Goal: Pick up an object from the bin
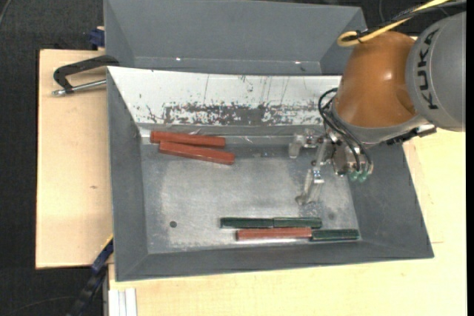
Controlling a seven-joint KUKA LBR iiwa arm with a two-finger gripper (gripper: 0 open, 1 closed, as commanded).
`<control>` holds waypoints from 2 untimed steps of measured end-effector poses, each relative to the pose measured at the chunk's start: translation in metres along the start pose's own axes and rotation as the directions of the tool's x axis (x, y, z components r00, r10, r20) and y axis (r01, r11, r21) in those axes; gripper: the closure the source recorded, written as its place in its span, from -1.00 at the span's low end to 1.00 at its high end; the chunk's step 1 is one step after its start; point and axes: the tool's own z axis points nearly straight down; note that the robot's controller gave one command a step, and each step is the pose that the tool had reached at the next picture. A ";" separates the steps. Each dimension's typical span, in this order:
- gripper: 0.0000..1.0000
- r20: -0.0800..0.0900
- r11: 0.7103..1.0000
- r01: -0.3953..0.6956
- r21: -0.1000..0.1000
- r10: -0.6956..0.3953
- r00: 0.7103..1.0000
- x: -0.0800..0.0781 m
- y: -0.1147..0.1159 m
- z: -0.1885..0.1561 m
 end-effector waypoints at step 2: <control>-1.00 0.003 0.902 0.432 0.005 -0.432 0.902 0.049 0.097 0.028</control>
Offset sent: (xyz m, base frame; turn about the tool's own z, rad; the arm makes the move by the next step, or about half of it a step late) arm -0.0444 0.0662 -0.0288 -0.2293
